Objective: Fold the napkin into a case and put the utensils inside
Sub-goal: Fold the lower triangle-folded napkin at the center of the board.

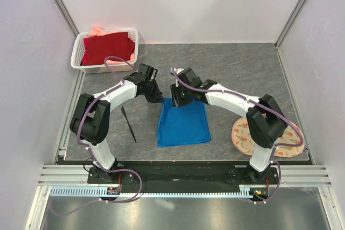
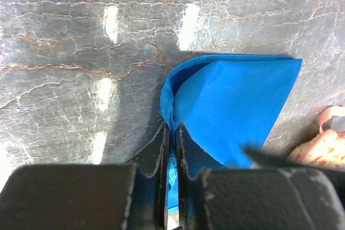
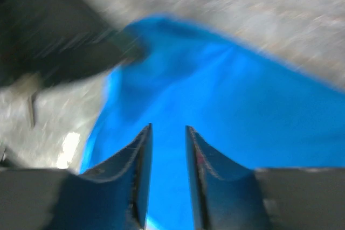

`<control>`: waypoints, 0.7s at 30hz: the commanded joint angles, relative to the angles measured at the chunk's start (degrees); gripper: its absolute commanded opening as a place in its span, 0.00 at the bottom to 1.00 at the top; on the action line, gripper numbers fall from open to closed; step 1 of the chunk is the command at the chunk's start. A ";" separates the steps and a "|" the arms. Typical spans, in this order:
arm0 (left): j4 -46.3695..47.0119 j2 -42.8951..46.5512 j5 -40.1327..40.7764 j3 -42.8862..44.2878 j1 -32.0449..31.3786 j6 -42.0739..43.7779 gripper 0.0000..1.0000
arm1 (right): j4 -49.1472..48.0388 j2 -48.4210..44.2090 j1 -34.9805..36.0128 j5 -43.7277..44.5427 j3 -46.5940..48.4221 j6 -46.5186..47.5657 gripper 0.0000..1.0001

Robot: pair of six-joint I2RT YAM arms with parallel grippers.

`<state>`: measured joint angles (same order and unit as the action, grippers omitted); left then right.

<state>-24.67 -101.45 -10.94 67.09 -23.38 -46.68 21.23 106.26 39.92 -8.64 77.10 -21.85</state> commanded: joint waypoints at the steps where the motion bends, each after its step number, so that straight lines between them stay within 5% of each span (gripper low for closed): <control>1: 1.02 2.83 1.71 -0.21 -0.27 -2.19 0.02 | 2.50 -6.85 7.26 4.77 -5.11 1.11 0.42; 11: -0.38 2.48 2.76 -0.38 -0.18 -3.16 0.02 | 1.62 -6.34 25.11 14.52 -9.16 -2.76 0.68; 17: -1.08 2.66 3.47 -0.47 -0.27 -3.07 0.02 | 1.62 -1.77 29.60 18.75 -6.26 -1.80 0.71; 21: -1.00 2.66 3.73 -0.64 -0.27 -2.72 0.02 | 1.97 0.79 31.35 20.68 -4.33 -1.44 0.64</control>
<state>-25.28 -101.08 -8.99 66.96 -23.38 -48.01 23.20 105.06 69.87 7.60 69.23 -23.66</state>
